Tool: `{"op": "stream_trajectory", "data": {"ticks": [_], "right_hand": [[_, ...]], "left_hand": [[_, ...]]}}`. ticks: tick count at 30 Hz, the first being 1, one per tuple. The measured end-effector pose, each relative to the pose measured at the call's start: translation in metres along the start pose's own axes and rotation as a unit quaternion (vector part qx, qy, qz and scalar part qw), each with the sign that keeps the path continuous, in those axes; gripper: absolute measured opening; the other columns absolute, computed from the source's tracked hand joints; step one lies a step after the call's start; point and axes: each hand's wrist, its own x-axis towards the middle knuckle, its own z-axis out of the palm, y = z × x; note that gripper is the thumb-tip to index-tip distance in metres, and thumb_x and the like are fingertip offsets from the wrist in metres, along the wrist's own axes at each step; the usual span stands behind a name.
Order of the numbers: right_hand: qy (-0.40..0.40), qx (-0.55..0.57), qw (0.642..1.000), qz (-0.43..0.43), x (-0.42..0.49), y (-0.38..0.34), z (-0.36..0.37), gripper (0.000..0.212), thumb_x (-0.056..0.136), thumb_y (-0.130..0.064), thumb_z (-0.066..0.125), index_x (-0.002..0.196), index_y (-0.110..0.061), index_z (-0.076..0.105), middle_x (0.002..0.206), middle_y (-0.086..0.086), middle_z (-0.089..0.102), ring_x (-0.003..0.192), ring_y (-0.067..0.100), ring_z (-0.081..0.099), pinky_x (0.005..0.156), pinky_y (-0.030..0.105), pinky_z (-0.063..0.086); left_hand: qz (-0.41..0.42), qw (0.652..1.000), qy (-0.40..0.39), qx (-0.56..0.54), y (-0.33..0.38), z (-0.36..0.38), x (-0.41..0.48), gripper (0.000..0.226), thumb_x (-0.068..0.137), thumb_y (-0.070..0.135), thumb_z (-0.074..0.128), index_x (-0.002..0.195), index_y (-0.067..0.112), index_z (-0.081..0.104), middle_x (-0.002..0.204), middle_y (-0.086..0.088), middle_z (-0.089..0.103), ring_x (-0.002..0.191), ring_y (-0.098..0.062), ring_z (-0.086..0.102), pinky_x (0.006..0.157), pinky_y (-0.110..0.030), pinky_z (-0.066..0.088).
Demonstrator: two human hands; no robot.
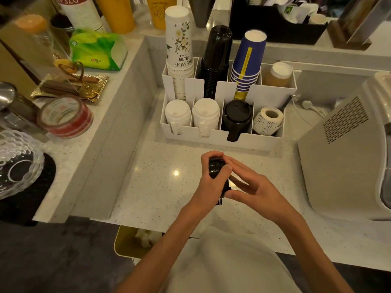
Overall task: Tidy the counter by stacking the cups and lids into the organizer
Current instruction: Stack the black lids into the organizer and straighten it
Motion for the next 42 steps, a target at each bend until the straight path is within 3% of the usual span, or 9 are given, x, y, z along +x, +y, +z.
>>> {"op": "stream_trajectory", "data": {"ticks": [8, 13, 15, 18, 23, 29, 32, 37, 42], "right_hand": [[0.004, -0.018, 1.0, -0.011, 0.007, 0.004, 0.007, 0.075, 0.083, -0.031, 0.073, 0.145, -0.048, 0.034, 0.149, -0.03, 0.036, 0.136, -0.007, 0.036, 0.109, 0.016, 0.035], [-0.017, -0.085, 0.996, 0.015, 0.016, 0.011, 0.023, 0.087, 0.074, -0.044, 0.078, 0.141, -0.06, 0.025, 0.146, -0.04, 0.029, 0.134, -0.011, 0.033, 0.103, 0.008, 0.035], [0.012, -0.089, 0.996, 0.023, 0.019, 0.012, 0.03, 0.082, 0.077, -0.048, 0.073, 0.144, -0.053, 0.026, 0.147, -0.032, 0.033, 0.132, -0.006, 0.038, 0.102, 0.014, 0.039], [0.054, -0.07, 0.993, 0.073, 0.022, 0.012, 0.039, 0.075, 0.081, -0.052, 0.067, 0.147, -0.042, 0.033, 0.143, -0.019, 0.043, 0.121, 0.002, 0.05, 0.091, 0.02, 0.049], [-0.02, 0.122, 0.976, 0.179, 0.023, 0.008, 0.041, 0.083, 0.072, -0.064, 0.07, 0.144, -0.038, 0.038, 0.131, -0.003, 0.059, 0.103, 0.013, 0.069, 0.081, 0.029, 0.058], [-0.021, 0.177, 0.965, 0.19, 0.039, 0.002, 0.029, 0.067, 0.07, -0.051, 0.081, 0.129, -0.045, 0.048, 0.121, 0.003, 0.064, 0.103, 0.019, 0.07, 0.086, 0.034, 0.058], [0.034, 0.206, 0.96, 0.186, 0.052, -0.001, 0.028, 0.067, 0.069, -0.042, 0.084, 0.124, -0.051, 0.047, 0.126, 0.005, 0.056, 0.11, 0.028, 0.065, 0.083, 0.037, 0.059], [0.078, 0.216, 0.96, 0.161, 0.078, -0.01, 0.016, 0.061, 0.075, -0.031, 0.08, 0.119, -0.054, 0.043, 0.129, 0.001, 0.052, 0.112, 0.028, 0.061, 0.077, 0.035, 0.059], [0.09, 0.258, 0.947, 0.168, 0.101, -0.021, -0.021, 0.074, 0.062, -0.034, 0.084, 0.12, -0.05, 0.041, 0.122, 0.0, 0.056, 0.105, 0.027, 0.066, 0.071, 0.031, 0.059]], "left_hand": [[-0.008, 0.999, 0.034, -0.017, 0.001, -0.003, 0.005, 0.027, 0.084, 0.037, 0.054, 0.11, 0.037, 0.049, 0.108, 0.004, 0.057, 0.093, -0.008, 0.062, 0.07, -0.023, 0.055], [-0.123, 0.964, 0.061, -0.228, -0.008, -0.027, 0.005, 0.041, 0.079, 0.036, 0.063, 0.112, 0.013, 0.061, 0.109, -0.014, 0.061, 0.099, -0.031, 0.059, 0.083, -0.051, 0.052], [-0.116, 0.97, 0.069, -0.202, -0.014, -0.029, 0.004, 0.038, 0.08, 0.034, 0.06, 0.112, 0.013, 0.061, 0.109, -0.012, 0.062, 0.099, -0.03, 0.06, 0.086, -0.055, 0.052], [-0.047, 0.987, 0.089, -0.126, -0.017, -0.026, 0.0, 0.029, 0.083, 0.031, 0.056, 0.109, 0.017, 0.056, 0.107, -0.003, 0.061, 0.095, -0.02, 0.06, 0.076, -0.035, 0.056], [0.056, 0.996, 0.017, 0.07, -0.017, -0.03, 0.003, 0.023, 0.09, 0.04, 0.048, 0.112, 0.035, 0.045, 0.119, -0.002, 0.04, 0.107, -0.011, 0.05, 0.079, -0.017, 0.051], [0.093, 0.995, -0.032, 0.011, -0.013, -0.03, 0.019, 0.031, 0.1, 0.038, 0.031, 0.108, 0.018, 0.054, 0.116, -0.012, 0.046, 0.105, -0.015, 0.054, 0.087, -0.025, 0.051], [0.101, 0.993, -0.056, -0.01, -0.006, -0.027, 0.034, 0.037, 0.1, 0.036, 0.029, 0.115, 0.01, 0.051, 0.122, -0.001, 0.052, 0.111, -0.013, 0.056, 0.086, -0.026, 0.052], [0.123, 0.984, -0.123, 0.036, 0.015, -0.028, 0.069, 0.037, 0.1, 0.044, 0.027, 0.126, 0.036, 0.053, 0.147, 0.013, 0.041, 0.138, -0.012, 0.036, 0.11, -0.038, 0.034], [0.152, 0.979, -0.092, 0.096, 0.036, -0.048, 0.114, 0.036, 0.099, 0.044, 0.034, 0.13, 0.038, 0.05, 0.136, 0.02, 0.05, 0.129, -0.002, 0.043, 0.105, -0.025, 0.041]]}}
